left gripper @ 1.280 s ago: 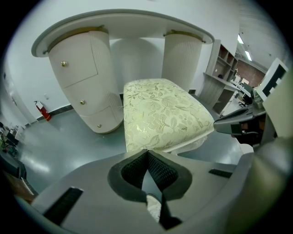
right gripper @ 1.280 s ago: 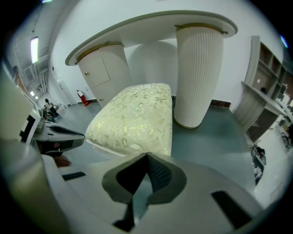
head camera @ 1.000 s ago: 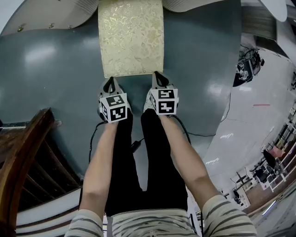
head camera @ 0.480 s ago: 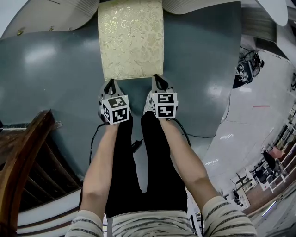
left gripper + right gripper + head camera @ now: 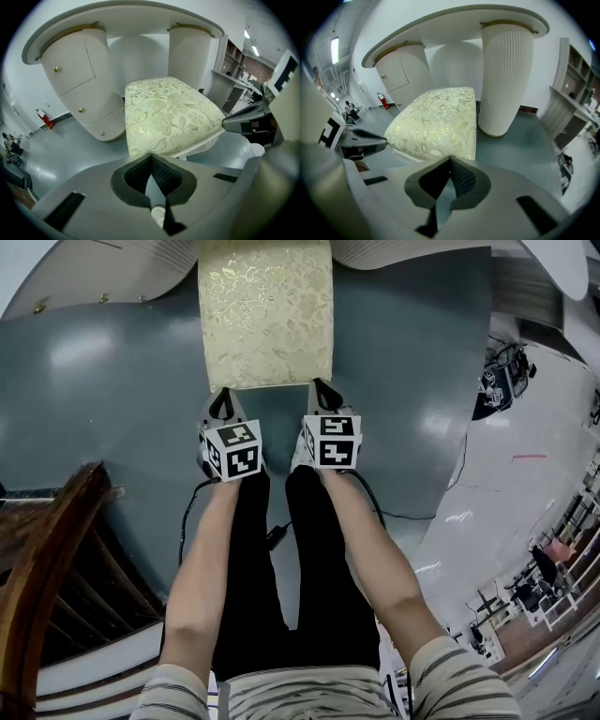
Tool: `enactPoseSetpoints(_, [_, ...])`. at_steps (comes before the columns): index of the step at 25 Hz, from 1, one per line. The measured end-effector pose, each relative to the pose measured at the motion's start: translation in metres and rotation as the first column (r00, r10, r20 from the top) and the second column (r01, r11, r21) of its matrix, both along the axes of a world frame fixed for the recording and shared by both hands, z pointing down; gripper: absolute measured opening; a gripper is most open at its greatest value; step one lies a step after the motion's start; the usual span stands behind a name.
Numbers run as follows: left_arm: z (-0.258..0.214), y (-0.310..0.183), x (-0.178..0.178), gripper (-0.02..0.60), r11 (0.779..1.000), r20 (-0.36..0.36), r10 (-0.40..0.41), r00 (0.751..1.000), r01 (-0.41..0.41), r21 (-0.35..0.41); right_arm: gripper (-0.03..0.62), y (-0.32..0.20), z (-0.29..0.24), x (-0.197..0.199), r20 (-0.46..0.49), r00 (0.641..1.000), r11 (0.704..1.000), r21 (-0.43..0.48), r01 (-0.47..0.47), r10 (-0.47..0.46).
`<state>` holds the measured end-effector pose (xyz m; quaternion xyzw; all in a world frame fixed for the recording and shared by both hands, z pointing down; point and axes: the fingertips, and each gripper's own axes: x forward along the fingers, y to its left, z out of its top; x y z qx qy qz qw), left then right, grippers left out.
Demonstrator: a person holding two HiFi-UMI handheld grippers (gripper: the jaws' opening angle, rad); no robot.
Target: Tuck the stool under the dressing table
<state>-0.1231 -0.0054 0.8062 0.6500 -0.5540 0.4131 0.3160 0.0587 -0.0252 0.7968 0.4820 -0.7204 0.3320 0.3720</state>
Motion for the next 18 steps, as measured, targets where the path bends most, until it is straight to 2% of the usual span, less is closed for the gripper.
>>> enactPoseSetpoints(18, [0.0007,-0.002,0.0013,0.0,1.0,0.003,-0.012,1.0,0.012,0.019,0.005,-0.0014,0.0001,0.001,-0.003,1.0,1.0,0.016,-0.003,0.003])
